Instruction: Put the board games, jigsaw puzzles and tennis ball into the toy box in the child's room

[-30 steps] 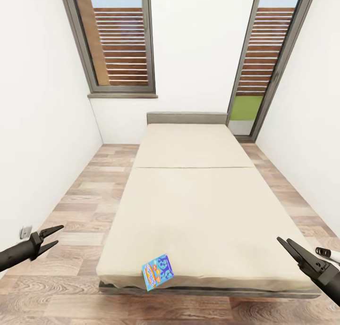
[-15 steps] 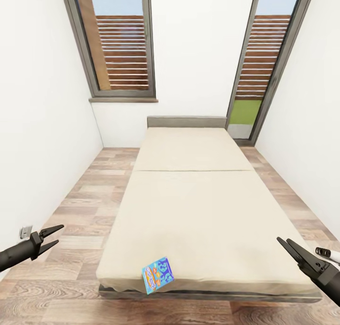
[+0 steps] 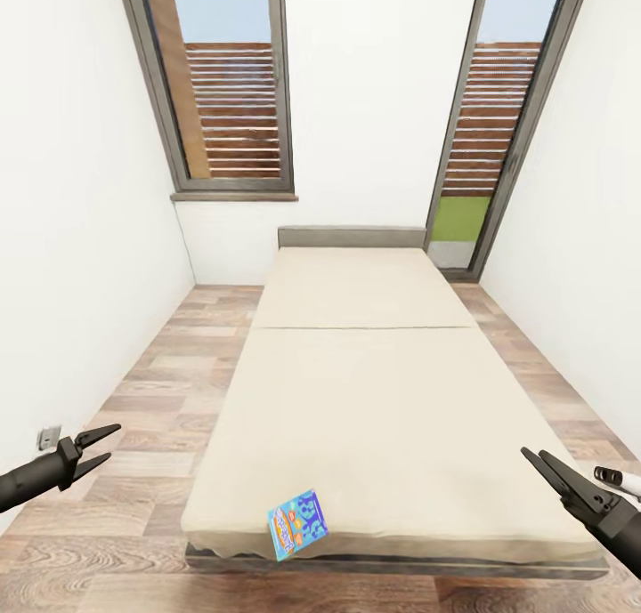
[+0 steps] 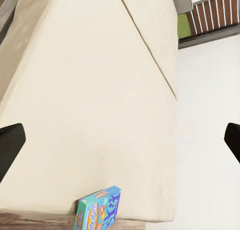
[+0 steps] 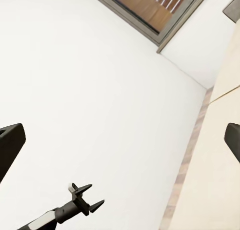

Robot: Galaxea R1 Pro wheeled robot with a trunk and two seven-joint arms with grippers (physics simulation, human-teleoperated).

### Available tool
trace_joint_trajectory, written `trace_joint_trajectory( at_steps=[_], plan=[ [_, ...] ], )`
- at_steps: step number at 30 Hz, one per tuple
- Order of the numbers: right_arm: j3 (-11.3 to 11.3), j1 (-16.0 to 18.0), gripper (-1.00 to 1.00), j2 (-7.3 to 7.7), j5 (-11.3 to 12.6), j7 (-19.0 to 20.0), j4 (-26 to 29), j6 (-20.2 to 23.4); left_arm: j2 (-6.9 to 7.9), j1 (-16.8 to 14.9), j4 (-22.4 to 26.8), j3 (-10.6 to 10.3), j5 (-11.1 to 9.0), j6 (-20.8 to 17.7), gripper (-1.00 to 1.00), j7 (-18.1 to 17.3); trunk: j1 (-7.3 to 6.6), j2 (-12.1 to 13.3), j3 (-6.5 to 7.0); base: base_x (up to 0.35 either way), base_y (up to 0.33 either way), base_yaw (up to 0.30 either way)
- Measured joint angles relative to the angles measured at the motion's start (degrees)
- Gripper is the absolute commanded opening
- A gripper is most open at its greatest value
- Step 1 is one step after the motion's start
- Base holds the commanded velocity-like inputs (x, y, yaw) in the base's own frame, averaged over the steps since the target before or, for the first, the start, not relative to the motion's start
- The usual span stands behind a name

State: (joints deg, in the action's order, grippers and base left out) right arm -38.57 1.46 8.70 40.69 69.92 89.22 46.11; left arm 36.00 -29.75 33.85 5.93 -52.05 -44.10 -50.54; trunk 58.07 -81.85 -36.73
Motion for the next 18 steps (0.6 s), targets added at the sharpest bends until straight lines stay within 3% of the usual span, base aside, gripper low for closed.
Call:
trace_joint_trajectory(
  at_steps=[18],
  plan=[
    [0.00, 0.00, 1.00, -0.01, -0.01, -0.08, 0.00, 0.00, -0.06, 0.01, 0.00, -0.07, -0.03, 0.02, 1.00, 0.00, 0.00, 0.00, 1.72, 0.000, 0.000, 0.000]
  ],
)
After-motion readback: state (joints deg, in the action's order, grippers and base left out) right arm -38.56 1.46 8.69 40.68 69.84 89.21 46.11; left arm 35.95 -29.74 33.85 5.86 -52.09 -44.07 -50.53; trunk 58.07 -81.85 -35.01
